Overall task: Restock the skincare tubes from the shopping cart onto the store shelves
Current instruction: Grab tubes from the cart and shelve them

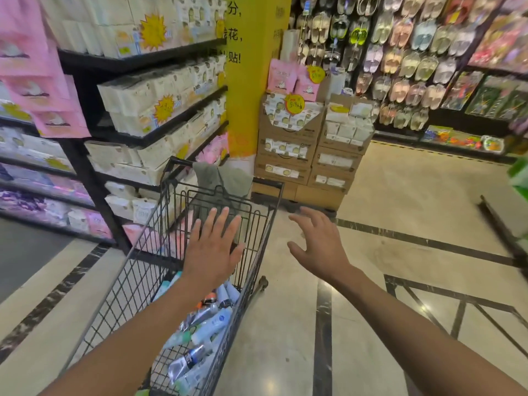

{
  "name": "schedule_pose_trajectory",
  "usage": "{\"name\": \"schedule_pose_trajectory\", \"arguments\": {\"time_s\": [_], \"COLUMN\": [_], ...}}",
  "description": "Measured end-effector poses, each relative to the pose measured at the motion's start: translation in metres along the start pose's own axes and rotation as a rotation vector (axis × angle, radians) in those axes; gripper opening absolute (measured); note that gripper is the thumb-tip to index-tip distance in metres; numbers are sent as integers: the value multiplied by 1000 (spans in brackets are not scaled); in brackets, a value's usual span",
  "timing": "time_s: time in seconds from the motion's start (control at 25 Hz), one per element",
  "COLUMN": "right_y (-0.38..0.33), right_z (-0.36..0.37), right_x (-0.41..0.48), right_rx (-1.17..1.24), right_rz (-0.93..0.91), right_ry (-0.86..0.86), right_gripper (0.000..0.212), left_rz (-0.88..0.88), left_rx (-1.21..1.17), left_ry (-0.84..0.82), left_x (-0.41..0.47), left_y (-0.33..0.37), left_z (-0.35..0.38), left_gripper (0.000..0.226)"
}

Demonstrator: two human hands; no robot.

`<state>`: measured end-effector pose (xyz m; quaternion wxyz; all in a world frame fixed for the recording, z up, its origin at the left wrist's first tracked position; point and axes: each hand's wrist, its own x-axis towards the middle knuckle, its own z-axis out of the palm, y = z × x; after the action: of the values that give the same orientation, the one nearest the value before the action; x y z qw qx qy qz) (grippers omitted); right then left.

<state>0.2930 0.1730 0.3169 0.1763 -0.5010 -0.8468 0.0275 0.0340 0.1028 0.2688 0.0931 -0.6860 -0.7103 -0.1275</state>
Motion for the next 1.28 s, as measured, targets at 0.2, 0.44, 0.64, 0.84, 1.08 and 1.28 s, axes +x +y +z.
{"name": "schedule_pose_trajectory", "arguments": {"time_s": [0.2, 0.44, 0.64, 0.84, 1.08, 1.28], "right_y": [3, -5, -31, -106, -206, -251], "right_z": [1, 36, 77, 135, 204, 267], "right_x": [97, 212, 292, 312, 286, 257], "right_rx": [13, 78, 144, 225, 271, 258], "right_rz": [-109, -281, -491, -698, -878, -936], "right_ry": [39, -18, -127, -245, -398, -541], "right_gripper": [60, 59, 63, 61, 59, 60], "left_rz": [-55, -195, -415, -651, -855, -963], "left_rx": [7, 93, 131, 168, 144, 86], "left_ry": [41, 33, 9, -59, -157, -262], "left_x": [72, 132, 141, 87, -5, -73], "left_y": [-19, -48, -77, -118, -161, -188], "left_z": [4, 22, 30, 43, 65, 94], "left_gripper": [68, 68, 65, 66, 66, 66]}}
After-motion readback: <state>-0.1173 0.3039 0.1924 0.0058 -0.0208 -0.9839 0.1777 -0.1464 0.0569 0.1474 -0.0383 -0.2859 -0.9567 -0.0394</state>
